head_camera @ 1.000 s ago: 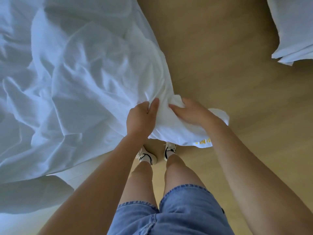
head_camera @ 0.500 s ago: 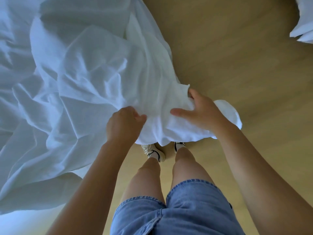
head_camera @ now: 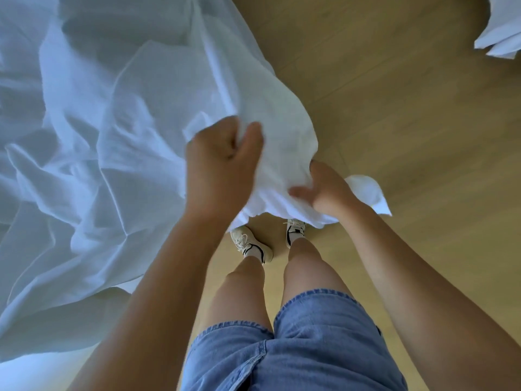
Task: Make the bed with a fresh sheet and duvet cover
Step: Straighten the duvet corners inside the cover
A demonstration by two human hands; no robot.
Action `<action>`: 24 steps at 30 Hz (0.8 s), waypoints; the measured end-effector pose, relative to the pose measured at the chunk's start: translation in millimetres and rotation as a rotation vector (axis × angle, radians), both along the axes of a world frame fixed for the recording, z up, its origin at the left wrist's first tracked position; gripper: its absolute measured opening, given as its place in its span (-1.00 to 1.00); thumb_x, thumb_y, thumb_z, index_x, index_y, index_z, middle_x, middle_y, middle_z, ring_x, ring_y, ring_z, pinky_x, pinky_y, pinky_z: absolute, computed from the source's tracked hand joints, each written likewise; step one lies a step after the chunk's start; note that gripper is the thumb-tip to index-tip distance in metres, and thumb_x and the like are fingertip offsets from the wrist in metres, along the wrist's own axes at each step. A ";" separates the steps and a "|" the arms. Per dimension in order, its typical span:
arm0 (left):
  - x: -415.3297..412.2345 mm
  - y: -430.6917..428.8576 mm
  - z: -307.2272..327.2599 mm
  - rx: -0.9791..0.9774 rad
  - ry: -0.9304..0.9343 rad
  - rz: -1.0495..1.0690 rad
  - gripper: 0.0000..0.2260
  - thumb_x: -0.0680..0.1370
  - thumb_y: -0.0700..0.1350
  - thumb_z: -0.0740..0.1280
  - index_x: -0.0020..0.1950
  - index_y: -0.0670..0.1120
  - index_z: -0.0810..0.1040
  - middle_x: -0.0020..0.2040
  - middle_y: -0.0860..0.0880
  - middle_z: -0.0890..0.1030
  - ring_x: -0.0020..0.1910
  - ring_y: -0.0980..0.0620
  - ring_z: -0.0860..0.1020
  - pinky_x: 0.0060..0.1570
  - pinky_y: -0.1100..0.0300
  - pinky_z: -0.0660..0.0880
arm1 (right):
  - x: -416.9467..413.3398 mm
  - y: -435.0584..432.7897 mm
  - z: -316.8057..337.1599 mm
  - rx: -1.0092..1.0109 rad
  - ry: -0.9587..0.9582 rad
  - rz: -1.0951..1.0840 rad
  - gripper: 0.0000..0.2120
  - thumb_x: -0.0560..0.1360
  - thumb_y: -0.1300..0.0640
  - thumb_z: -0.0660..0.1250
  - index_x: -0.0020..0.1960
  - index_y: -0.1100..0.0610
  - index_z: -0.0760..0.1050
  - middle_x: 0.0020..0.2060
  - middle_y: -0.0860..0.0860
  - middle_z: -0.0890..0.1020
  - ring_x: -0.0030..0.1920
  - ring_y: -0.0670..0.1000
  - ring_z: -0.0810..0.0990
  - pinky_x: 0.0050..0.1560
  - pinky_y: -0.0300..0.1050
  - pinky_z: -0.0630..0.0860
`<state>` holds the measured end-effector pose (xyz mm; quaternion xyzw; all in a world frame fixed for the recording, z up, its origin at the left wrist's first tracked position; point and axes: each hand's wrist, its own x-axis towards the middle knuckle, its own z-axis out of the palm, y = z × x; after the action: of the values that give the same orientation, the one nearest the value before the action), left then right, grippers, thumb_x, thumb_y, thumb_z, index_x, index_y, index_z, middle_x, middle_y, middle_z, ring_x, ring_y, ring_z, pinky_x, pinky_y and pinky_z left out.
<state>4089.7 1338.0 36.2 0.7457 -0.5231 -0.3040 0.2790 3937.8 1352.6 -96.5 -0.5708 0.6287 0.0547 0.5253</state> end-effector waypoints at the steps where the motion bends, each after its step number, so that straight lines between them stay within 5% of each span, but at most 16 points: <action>1: 11.9 9.3 -0.1 0.032 -0.025 0.056 -0.64 0.43 -0.07 0.24 -0.44 -0.01 0.09 -0.48 0.05 0.11 -0.45 0.11 0.08 -0.49 0.20 0.05 | -3.6 3.3 -4.3 0.030 -0.010 -0.020 -0.55 0.49 0.02 0.35 0.29 0.20 0.36 0.12 0.12 0.52 0.14 0.14 0.50 0.05 -0.07 0.39; 6: 59.2 53.7 -37.0 0.520 -0.437 -0.002 -0.71 0.39 -0.03 0.19 -0.44 -0.14 0.21 -0.51 -0.09 0.21 -0.45 -0.06 0.22 -0.46 0.14 0.13 | -7.3 -0.9 -15.1 0.018 0.000 -0.012 -0.71 0.43 0.16 0.31 0.11 0.22 0.39 -0.03 0.13 0.54 0.01 0.18 0.52 -0.01 0.05 0.43; 9: 64.5 46.4 -51.9 0.607 -0.508 -0.001 -0.75 0.49 -0.12 0.25 -0.35 -0.16 0.31 -0.46 -0.06 0.33 -0.38 -0.09 0.32 -0.44 0.13 0.17 | 4.5 -17.0 -9.0 0.102 -0.151 -0.075 -0.54 0.36 0.02 0.41 0.17 0.12 0.33 0.01 0.03 0.52 0.03 0.09 0.49 0.05 0.05 0.47; 11: 55.0 32.5 -53.8 0.601 -0.410 0.078 -0.82 0.50 -0.07 0.31 -0.14 -0.14 0.36 -0.30 -0.01 0.43 -0.23 -0.09 0.39 -0.30 0.13 0.26 | 18.3 -27.6 -8.7 0.101 -0.191 -0.027 -0.59 0.40 0.01 0.41 0.16 0.10 0.36 -0.02 -0.01 0.49 0.01 0.05 0.47 -0.03 -0.05 0.43; 13: 42.3 16.5 -58.7 0.569 -0.147 0.290 -0.66 0.49 0.02 0.37 0.08 -0.15 0.34 -0.09 -0.01 0.46 -0.09 -0.07 0.44 -0.12 0.15 0.33 | 29.5 -31.8 -3.3 0.034 -0.215 0.011 -0.88 0.49 0.10 0.29 -0.07 0.11 0.36 -0.21 -0.02 0.45 -0.10 0.05 0.45 -0.23 -0.14 0.33; 16: 29.5 -5.2 -68.1 0.409 0.081 0.511 -0.58 0.50 0.08 0.37 0.16 -0.19 0.39 -0.02 -0.05 0.50 0.02 -0.11 0.52 -0.01 0.09 0.46 | 19.6 -29.8 8.2 0.057 -0.412 -0.369 -0.83 0.56 0.20 0.14 -0.21 0.10 0.28 -0.35 -0.04 0.36 -0.30 -0.07 0.40 -0.40 -0.27 0.29; 18: 19.8 -12.0 -68.8 0.335 0.037 0.385 -0.69 0.50 0.08 0.34 0.03 -0.15 0.48 -0.10 -0.07 0.55 -0.01 -0.13 0.55 -0.03 0.06 0.49 | -3.9 -16.1 0.9 0.062 -0.429 -0.643 -0.79 0.55 0.24 0.14 -0.26 0.12 0.28 -0.42 -0.05 0.34 -0.48 -0.20 0.36 -0.52 -0.38 0.25; 21: -7.2 -7.2 -61.7 0.483 -0.273 -0.178 -0.71 0.58 0.03 0.24 -0.22 -0.15 0.45 -0.30 -0.05 0.49 -0.22 -0.09 0.44 -0.28 0.12 0.36 | -27.0 15.5 -41.7 0.103 -0.189 -0.659 -0.80 0.50 0.13 0.16 0.01 0.21 0.48 -0.12 0.12 0.59 -0.12 0.01 0.58 -0.16 -0.16 0.44; 24: -5.5 -5.5 -62.0 0.606 -0.430 -0.282 -0.70 0.60 -0.02 0.17 -0.29 -0.13 0.35 -0.35 -0.05 0.43 -0.23 -0.11 0.43 -0.30 0.14 0.31 | -25.9 18.0 -81.5 0.238 0.125 -0.403 -0.64 0.52 0.13 0.15 0.29 0.18 0.37 0.19 0.18 0.51 0.19 0.21 0.48 0.10 0.00 0.41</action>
<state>4084.2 1332.5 -25.8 0.7617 -0.5535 -0.3170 -0.1142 3911.9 1370.5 -177.9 -0.3636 0.7501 0.0577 0.5494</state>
